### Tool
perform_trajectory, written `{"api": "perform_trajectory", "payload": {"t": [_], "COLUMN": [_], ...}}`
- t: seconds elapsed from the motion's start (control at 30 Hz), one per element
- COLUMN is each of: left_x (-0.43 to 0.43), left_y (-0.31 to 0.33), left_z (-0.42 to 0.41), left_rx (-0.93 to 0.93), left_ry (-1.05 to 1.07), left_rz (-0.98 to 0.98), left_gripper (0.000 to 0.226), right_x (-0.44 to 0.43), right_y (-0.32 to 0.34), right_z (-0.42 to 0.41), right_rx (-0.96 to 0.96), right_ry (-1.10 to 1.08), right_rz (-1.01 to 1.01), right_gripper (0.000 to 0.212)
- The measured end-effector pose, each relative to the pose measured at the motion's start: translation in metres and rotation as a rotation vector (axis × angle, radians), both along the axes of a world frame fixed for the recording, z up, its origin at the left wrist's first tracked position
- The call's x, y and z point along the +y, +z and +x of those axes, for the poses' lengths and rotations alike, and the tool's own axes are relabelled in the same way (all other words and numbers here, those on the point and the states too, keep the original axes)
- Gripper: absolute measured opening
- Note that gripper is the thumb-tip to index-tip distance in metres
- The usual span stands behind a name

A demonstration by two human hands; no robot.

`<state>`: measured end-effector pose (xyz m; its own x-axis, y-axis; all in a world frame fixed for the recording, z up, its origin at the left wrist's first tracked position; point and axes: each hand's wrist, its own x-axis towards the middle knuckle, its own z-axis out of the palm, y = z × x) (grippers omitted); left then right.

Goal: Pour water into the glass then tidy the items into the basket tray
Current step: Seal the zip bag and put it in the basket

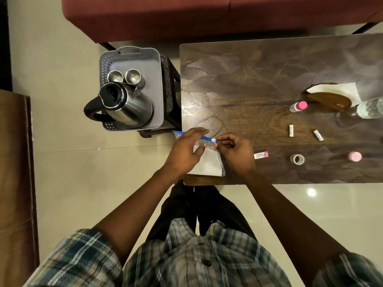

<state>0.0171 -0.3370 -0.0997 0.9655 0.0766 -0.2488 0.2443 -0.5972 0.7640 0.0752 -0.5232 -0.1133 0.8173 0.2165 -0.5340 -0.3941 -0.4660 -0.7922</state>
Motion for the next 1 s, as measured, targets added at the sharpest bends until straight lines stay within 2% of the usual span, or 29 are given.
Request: {"api": "perform_trajectory", "payload": {"t": [0.13, 0.33, 0.6, 0.83, 1.0], "left_x": [-0.004, 0.004, 0.011, 0.02, 0.034], "left_y": [0.045, 0.094, 0.141, 0.163, 0.164], "left_z": [-0.009, -0.018, -0.017, -0.012, -0.018], "left_rx": [-0.045, -0.084, -0.202, -0.292, -0.257], "left_ry": [-0.038, 0.035, 0.043, -0.067, -0.067], "left_rz": [-0.002, -0.029, -0.013, 0.134, 0.194], "left_gripper": [0.034, 0.025, 0.021, 0.021, 0.022], "right_x": [0.005, 0.006, 0.012, 0.014, 0.013], "right_y": [0.049, 0.104, 0.162, 0.181, 0.186], "right_z": [-0.014, -0.016, -0.006, 0.003, 0.011], "right_rx": [-0.072, -0.152, -0.301, -0.392, -0.396], "right_ry": [0.058, 0.173, 0.26, 0.301, 0.285], "right_rz": [0.076, 0.107, 0.152, 0.216, 0.188], "right_gripper": [0.015, 0.014, 0.033, 0.021, 0.016]}}
